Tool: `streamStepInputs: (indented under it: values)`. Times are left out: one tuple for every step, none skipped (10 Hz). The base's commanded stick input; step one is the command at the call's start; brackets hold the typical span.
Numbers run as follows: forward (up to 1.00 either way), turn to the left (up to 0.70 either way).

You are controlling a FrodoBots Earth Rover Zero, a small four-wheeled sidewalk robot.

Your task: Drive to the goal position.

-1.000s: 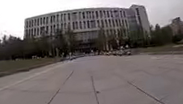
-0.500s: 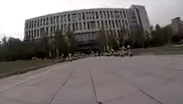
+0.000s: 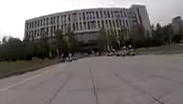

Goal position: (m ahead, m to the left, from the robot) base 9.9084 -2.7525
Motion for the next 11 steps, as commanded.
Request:
streamStepInputs:
  values:
    - [0.7,0.0]
    - [0.7,0.0]
    - [0.7,0.0]
    - [0.7,0.0]
    - [0.7,0.0]
    - [0.7,0.0]
    - [0.68,0.0]
    - [0.65,0.0]
    - [0.3,0.0]
    - [0.02,0.0]
    - [0.0,0.0]
